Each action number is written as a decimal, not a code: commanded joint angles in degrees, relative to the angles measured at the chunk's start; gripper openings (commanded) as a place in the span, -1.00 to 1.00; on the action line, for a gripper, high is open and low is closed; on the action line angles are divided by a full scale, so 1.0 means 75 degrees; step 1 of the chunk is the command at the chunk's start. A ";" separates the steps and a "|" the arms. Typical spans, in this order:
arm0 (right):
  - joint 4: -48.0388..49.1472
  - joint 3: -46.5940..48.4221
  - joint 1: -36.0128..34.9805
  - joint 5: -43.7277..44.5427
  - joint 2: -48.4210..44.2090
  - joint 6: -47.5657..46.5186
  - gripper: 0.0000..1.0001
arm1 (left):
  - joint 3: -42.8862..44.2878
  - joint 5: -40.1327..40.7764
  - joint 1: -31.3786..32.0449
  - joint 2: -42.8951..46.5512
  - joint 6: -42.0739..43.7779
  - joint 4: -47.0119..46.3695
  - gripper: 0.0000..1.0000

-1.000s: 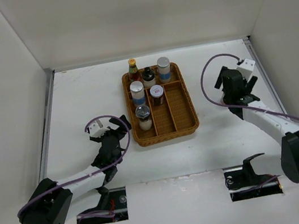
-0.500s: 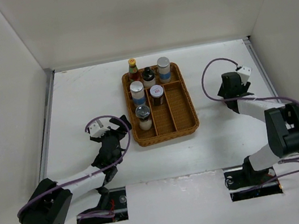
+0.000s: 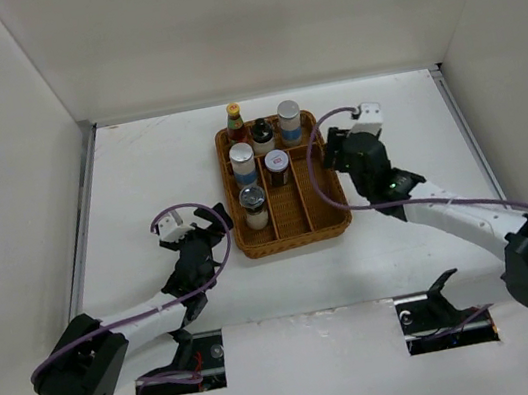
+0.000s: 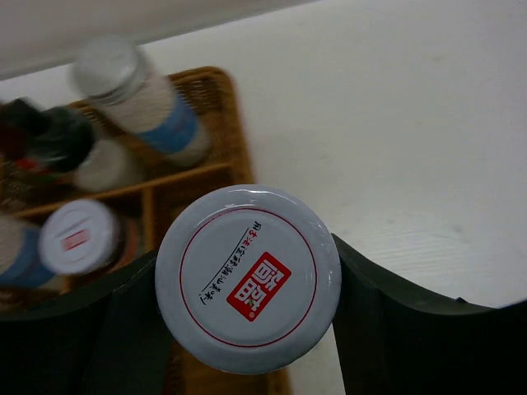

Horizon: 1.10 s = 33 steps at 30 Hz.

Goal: Organize the condiment bottles

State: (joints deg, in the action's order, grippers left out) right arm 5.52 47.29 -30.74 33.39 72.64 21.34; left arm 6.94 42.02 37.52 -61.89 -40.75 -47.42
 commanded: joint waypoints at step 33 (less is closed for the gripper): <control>0.0952 0.0025 -0.1921 -0.0256 0.0547 0.0388 1.00 | 0.1149 0.0351 -0.0251 -0.0033 -0.0144 0.1518 1.00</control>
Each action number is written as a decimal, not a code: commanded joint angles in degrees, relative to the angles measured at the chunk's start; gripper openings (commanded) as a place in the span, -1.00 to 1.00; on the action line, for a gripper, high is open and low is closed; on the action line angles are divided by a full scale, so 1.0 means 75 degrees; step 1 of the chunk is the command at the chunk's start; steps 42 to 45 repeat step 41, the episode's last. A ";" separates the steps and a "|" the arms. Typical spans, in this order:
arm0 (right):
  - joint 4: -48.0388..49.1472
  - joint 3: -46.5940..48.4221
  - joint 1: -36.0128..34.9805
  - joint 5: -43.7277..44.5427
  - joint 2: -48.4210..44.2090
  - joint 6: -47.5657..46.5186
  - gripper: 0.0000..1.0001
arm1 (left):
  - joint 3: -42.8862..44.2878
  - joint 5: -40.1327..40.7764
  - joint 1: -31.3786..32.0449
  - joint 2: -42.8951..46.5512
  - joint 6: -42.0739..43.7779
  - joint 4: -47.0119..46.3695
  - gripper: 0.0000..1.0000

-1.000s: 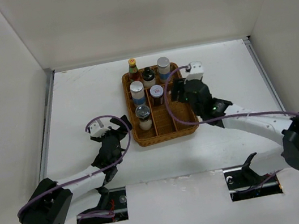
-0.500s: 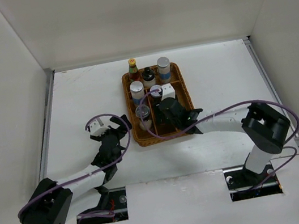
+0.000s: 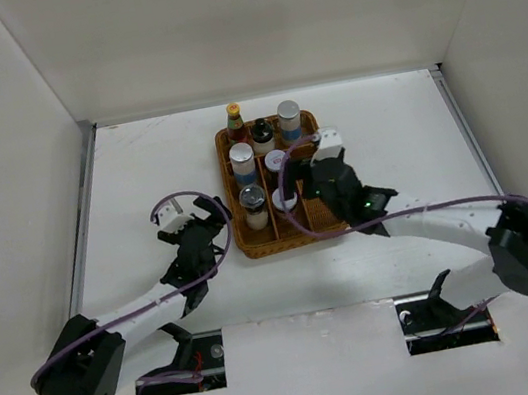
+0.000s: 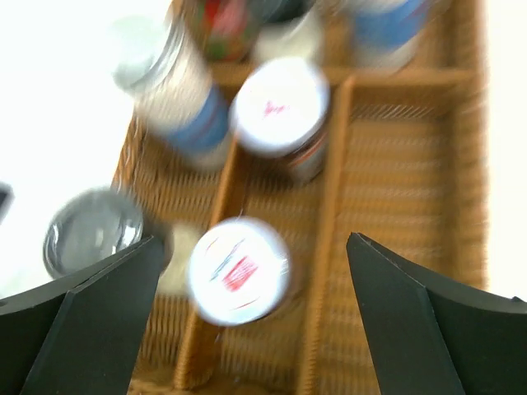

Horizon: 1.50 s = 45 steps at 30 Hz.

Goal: Organize the condiment bottles

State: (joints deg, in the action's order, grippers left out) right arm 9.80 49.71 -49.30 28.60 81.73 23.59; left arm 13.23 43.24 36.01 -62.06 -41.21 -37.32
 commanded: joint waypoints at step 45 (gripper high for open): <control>0.3275 -0.3171 0.4587 -0.1470 -0.0996 0.2549 0.50 | 0.2196 -0.0938 -0.0459 0.0658 -0.0025 0.4625 1.00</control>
